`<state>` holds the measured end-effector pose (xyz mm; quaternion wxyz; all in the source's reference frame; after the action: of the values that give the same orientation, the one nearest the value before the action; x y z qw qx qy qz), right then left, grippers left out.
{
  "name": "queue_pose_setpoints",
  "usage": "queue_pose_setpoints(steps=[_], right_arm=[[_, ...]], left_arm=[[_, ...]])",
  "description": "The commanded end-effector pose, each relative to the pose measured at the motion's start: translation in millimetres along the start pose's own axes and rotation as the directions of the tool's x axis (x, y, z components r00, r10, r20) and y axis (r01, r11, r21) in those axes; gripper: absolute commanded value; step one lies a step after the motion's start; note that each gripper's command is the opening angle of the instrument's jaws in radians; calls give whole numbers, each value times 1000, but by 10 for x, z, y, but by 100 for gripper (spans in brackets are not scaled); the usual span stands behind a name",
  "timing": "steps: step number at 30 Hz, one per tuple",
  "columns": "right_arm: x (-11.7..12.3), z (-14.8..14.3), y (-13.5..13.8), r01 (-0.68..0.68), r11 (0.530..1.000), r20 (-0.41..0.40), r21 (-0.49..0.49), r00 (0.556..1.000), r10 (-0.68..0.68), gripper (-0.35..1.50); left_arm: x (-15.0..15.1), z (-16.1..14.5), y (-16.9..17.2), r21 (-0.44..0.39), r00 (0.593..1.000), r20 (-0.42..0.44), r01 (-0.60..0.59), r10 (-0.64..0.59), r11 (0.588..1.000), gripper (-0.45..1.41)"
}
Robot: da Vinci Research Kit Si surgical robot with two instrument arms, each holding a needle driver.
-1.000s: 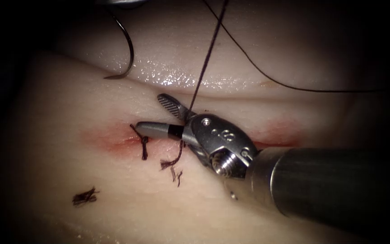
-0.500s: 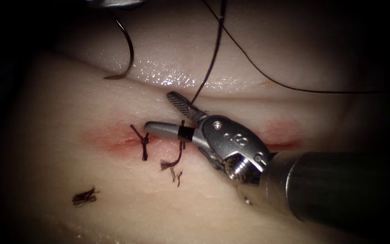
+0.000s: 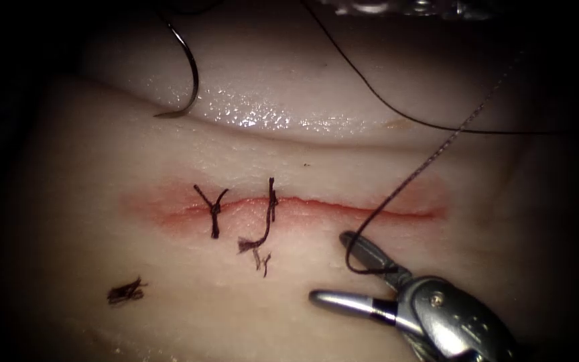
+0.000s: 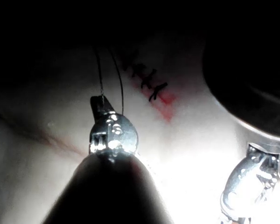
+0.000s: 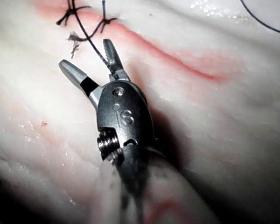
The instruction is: Wound Closure
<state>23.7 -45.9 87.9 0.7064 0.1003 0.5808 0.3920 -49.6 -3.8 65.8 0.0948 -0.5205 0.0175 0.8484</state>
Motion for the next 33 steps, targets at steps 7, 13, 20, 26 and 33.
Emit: queue_pose_setpoints(steps=[7, 13, 20, 26, 33], right_arm=[[-27, 14, -21, -35, 999, 0, -6, 999, 35, 115], [-26, 20, -28, -39, 999, -25, -21, 999, 39, 125], [-23, 20, -29, -48, 999, -30, -25, 998, 48, 130], [-22, 21, -28, -49, 998, -30, -26, 998, 48, 130], [-23, 20, -30, -49, 999, -30, -24, 998, 48, 130]], left_arm=[[-15, 100, -29, 21, 1000, 3, -14, 14, 1000, -45], [-36, 175, -28, -36, 1000, -7, 5, -5, 999, -45], [-45, 192, -8, -89, 986, 41, 163, -159, 983, 66], [-42, 132, 10, -234, 968, 141, 238, -209, 943, 140], [-58, 36, 42, -303, 968, 209, 197, -137, 932, 140]])
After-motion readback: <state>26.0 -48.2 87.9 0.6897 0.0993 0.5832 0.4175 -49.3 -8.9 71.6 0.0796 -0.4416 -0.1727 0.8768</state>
